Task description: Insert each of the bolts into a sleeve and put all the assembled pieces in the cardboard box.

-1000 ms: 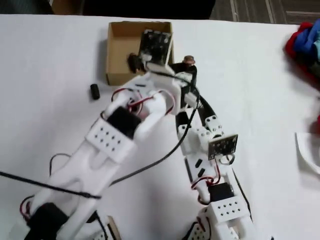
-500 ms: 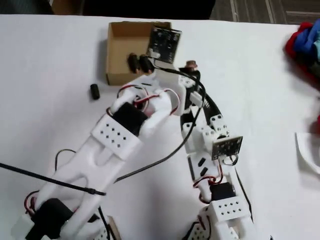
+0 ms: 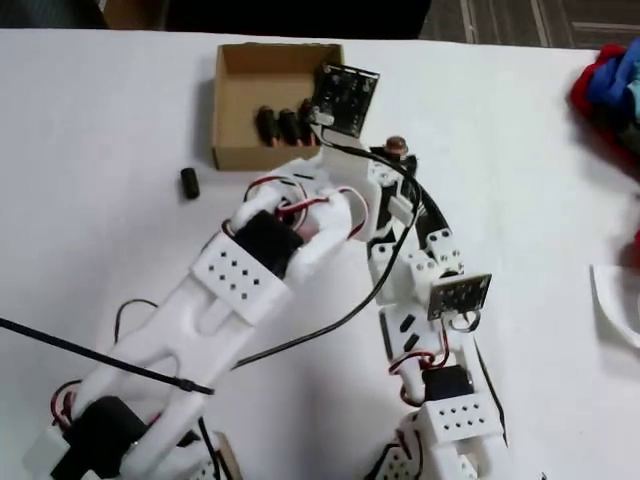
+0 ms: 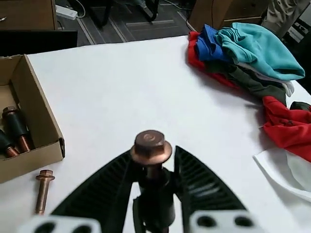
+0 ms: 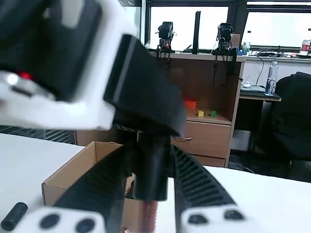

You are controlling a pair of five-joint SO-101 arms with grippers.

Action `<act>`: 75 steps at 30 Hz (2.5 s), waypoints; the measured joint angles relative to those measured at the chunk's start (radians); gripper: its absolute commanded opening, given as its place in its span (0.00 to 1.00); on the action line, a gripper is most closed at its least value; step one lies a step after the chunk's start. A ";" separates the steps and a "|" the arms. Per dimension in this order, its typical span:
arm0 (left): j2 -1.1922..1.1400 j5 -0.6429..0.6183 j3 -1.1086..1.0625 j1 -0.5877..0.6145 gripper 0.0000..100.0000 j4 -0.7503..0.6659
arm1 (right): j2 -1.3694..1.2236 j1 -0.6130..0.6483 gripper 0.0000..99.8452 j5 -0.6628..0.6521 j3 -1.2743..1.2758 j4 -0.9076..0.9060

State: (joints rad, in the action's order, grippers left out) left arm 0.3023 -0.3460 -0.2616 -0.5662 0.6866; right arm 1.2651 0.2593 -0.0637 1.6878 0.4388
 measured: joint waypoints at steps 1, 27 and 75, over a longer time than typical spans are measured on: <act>-0.002 0.005 0.000 0.002 0.16 0.006 | 0.000 0.000 0.02 0.000 0.000 0.003; -0.002 0.002 0.015 0.075 0.16 0.043 | 0.002 0.008 0.02 -0.002 0.000 -0.011; -0.006 0.196 -0.097 0.905 0.16 0.236 | -1.229 0.123 0.02 0.245 -1.309 -0.654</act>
State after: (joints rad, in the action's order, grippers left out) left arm 0.2961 -0.1496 -0.3583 0.3391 0.9229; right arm 0.0361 0.3821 0.1818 0.3790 -0.2148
